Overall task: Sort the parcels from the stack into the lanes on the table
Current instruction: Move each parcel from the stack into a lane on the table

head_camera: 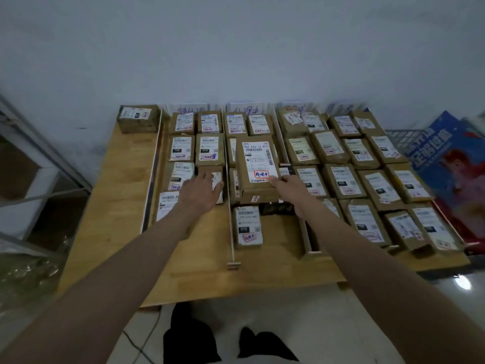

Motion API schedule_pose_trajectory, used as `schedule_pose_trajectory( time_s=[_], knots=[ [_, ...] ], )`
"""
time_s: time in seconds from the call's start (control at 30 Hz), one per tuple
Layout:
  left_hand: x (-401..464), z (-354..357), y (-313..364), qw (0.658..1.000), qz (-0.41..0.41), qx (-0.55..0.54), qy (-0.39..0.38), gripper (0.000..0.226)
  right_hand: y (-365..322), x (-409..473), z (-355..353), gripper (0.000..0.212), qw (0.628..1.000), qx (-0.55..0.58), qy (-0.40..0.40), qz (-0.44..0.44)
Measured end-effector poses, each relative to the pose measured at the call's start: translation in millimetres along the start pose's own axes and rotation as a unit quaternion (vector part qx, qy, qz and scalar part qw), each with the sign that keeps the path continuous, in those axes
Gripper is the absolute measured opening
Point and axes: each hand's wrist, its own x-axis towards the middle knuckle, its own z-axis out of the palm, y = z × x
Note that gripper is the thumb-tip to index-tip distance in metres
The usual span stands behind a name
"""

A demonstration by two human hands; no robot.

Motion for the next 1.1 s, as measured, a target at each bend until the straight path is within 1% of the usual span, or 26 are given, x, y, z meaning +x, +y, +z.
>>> schedule_pose_trajectory(
  time_s=[0.23,0.37,0.47,0.6,0.8,0.93,1.1],
  knots=[
    [-44,34,54,1.000,-0.002,0.016,-0.021,0.056,66,-48,-38,0.037,1.000,-0.015,-0.003,0.005],
    [-62,48,72,0.999,0.009,0.028,-0.028,0.056,93,-67,-51,0.026,1.000,-0.025,-0.001,0.018],
    [-72,59,82,0.998,0.013,0.027,-0.048,0.056,115,-74,-54,0.032,0.999,-0.020,0.006,0.041],
    [-79,76,88,0.998,0.013,0.023,-0.053,0.053,137,-77,-53,0.034,0.998,-0.010,0.017,0.055],
    [-80,93,91,0.998,0.022,0.012,-0.061,0.049,149,-65,-47,0.036,0.997,-0.024,0.011,0.078],
    [-78,99,91,0.998,0.020,0.016,-0.066,0.050,148,-50,-44,0.037,0.995,-0.052,0.006,0.081],
    [-72,104,88,0.996,0.024,0.012,-0.081,0.051,149,-32,-43,0.038,0.995,-0.057,-0.002,0.087]
  ],
)
